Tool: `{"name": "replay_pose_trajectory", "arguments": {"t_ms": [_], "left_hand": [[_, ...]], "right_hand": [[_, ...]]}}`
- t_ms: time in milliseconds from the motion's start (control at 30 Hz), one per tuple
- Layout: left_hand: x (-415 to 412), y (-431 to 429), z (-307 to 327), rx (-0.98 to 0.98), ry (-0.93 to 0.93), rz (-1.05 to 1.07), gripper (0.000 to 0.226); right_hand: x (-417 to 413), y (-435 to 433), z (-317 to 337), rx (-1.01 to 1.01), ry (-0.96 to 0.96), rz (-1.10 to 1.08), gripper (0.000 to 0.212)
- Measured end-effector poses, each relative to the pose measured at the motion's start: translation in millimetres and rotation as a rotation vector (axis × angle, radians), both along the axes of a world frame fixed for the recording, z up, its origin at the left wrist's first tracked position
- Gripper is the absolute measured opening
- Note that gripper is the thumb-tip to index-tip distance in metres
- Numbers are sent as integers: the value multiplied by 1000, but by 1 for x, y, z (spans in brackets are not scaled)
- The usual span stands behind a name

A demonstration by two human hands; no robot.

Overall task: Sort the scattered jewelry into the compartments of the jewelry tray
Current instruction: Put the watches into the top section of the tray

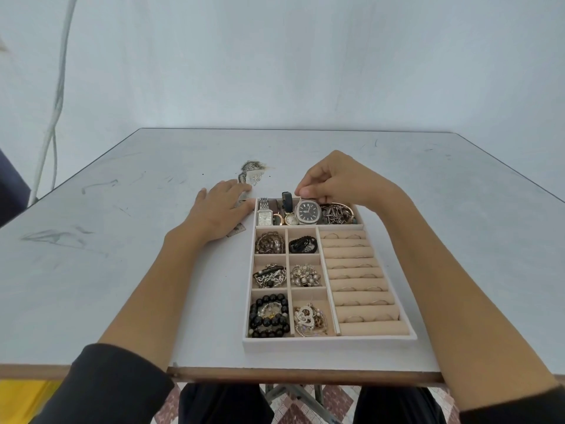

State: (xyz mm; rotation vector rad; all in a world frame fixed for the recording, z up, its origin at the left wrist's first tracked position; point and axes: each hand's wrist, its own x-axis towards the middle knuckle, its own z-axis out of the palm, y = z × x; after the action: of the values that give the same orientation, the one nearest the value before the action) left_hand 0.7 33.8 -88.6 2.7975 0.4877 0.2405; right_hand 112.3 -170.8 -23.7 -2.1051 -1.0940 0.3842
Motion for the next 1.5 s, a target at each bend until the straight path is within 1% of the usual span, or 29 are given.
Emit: {"name": "replay_pose_trajectory", "arguments": {"t_ms": [300, 400, 500, 567, 633, 867, 1133, 1300, 1500], "left_hand": [[-1, -2, 1, 13, 0, -3, 46], [0, -1, 1, 11, 1, -3, 46], [1, 0, 0, 13, 2, -5, 46], [1, 1, 0, 14, 0, -5, 46], [1, 0, 0, 17, -4, -7, 46], [0, -2, 2, 17, 5, -4, 46], [-1, -2, 2, 17, 0, -6, 46], [-1, -2, 2, 22, -3, -13, 45], [-1, -1, 1, 9, -5, -7, 46]], "right_hand": [[-6, 8, -1, -65, -157, -31, 11], [-8, 7, 0, -77, -223, 6, 22], [-10, 9, 0, -26, -203, 38, 25], [-12, 13, -3, -38, -202, 55, 24], [-14, 16, -7, -63, -210, 65, 21], [-12, 19, -9, -51, -177, 46, 12], [-15, 22, -10, -56, -213, 8, 9], [-17, 24, -10, -90, -286, -59, 8], [-18, 21, -9, -78, -277, -64, 9]]}}
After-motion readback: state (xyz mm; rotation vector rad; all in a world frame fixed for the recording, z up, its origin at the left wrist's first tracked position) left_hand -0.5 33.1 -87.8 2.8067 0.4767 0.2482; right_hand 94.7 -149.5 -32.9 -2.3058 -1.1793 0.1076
